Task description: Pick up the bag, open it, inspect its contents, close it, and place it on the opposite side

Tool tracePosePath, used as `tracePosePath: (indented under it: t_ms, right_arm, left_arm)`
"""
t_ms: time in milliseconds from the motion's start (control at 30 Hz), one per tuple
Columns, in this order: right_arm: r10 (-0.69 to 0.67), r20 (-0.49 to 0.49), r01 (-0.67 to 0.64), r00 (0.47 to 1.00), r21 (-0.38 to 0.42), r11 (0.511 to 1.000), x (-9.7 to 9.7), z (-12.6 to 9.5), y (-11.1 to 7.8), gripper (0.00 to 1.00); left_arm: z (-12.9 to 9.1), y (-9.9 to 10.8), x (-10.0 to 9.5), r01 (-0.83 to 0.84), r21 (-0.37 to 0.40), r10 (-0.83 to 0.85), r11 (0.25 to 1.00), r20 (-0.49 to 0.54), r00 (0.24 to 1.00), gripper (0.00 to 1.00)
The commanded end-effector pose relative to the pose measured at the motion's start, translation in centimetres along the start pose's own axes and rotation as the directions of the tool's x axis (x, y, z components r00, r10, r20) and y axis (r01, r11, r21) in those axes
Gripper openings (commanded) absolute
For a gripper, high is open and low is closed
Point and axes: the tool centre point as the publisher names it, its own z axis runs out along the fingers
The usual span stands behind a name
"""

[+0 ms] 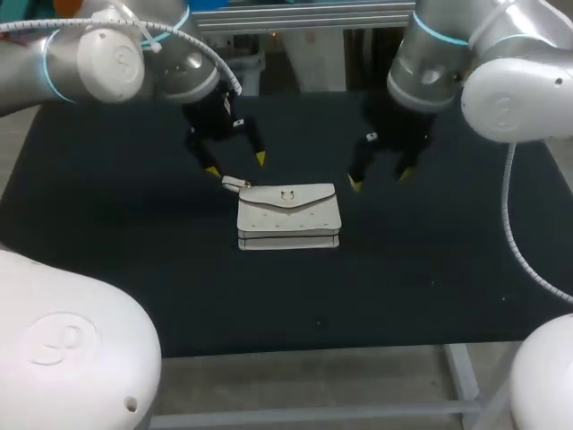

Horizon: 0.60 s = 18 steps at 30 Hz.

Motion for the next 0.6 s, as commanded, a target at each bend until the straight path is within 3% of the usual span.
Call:
tracePosePath:
  t_ms: [33,300,600]
  right_arm:
    - [0.172,-0.284,-0.156,0.943,0.076,0.985,-1.2,0.5,0.7,1.00]
    - [0.324,-0.403,-0.267,0.856,0.193,0.944,-0.4,2.5,1.9,1.00]
    - [0.323,-0.397,-0.266,0.859,0.191,0.945,-0.1,2.6,2.0,1.00]
  left_arm:
    - [0.6,1.1,-1.2,0.030,0.029,-0.028,0.999,-0.067,0.997,1.00]
    - [1.8,1.8,-1.2,0.049,0.060,-0.041,0.997,-0.124,0.991,1.00]
    - [1.9,1.7,-1.1,0.038,0.057,-0.031,0.998,-0.118,0.993,1.00]
